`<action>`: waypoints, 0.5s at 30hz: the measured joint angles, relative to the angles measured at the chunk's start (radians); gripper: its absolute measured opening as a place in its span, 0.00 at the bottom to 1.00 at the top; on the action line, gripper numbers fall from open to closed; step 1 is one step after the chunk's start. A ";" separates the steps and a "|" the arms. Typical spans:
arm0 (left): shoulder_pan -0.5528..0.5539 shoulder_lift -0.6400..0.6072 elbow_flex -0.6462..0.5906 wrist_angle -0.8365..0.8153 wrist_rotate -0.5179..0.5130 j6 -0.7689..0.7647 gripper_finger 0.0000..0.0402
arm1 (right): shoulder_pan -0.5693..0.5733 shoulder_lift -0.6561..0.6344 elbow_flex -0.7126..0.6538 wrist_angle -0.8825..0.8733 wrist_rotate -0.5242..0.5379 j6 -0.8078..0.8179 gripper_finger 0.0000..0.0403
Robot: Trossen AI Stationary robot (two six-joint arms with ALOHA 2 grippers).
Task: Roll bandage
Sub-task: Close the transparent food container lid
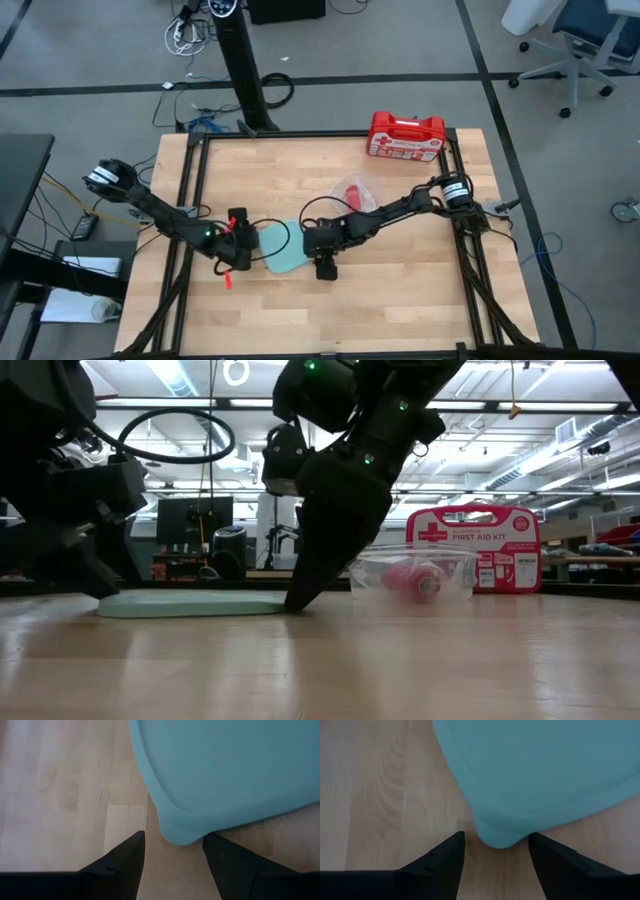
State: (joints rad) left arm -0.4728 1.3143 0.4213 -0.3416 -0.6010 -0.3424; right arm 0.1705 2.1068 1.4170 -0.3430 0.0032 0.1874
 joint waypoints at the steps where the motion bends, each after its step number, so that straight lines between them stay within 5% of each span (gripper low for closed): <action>1: 0.000 0.001 0.000 0.004 -0.005 0.003 0.53 | -0.001 0.005 0.000 0.003 0.001 -0.007 0.54; 15: 0.000 0.003 0.035 0.019 0.024 0.006 0.52 | -0.015 0.011 0.001 -0.003 -0.004 -0.035 0.52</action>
State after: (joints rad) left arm -0.4728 1.3174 0.4561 -0.3231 -0.5768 -0.3362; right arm 0.1555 2.1174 1.4178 -0.3460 -0.0006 0.1529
